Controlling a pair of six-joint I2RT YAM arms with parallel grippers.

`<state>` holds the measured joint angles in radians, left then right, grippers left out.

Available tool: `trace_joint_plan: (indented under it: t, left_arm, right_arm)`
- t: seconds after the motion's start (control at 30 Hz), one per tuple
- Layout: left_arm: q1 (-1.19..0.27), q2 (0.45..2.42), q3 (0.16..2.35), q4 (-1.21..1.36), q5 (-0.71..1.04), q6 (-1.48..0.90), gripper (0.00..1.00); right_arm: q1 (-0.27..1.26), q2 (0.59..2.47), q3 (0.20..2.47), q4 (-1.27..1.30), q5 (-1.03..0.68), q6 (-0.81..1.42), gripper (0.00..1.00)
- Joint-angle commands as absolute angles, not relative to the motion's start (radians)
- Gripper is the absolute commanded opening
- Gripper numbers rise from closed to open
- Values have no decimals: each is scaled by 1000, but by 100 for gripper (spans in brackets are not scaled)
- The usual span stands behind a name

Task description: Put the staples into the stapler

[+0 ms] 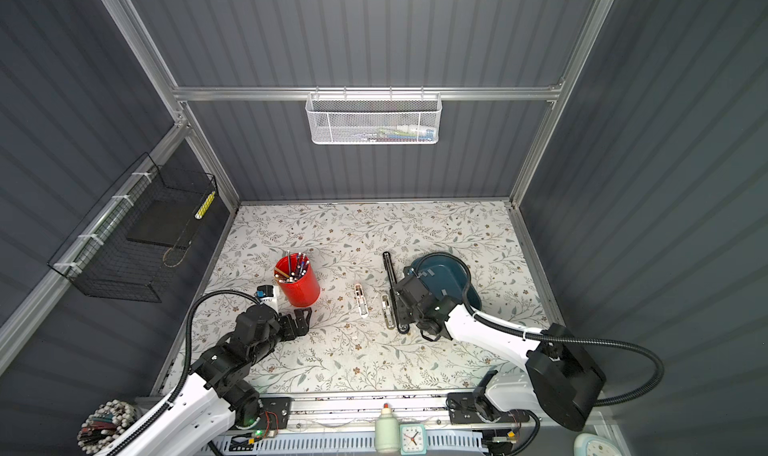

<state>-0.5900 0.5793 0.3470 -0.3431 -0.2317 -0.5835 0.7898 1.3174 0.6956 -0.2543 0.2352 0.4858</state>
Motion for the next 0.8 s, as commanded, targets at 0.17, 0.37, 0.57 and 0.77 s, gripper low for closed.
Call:
trace_joint_plan:
  t: [0.17,0.37,0.57,0.77]
  left_arm:
    - [-592,560,362,-335,-226,-567,100]
    - [-591,581,368,-334,-227,-564,100]
    - [-592,577,368,-340,-234,-568,100]
    - [-592,581,364,-331,-213,-568,100]
  right_arm:
    - [842,1350,703,-260,272,508,0]
    - [868,1317,690,-272,283,550,0]
    - [885,1259,653,-272,298,594,0]
    - [889,1254,650,-252,312,577,0]
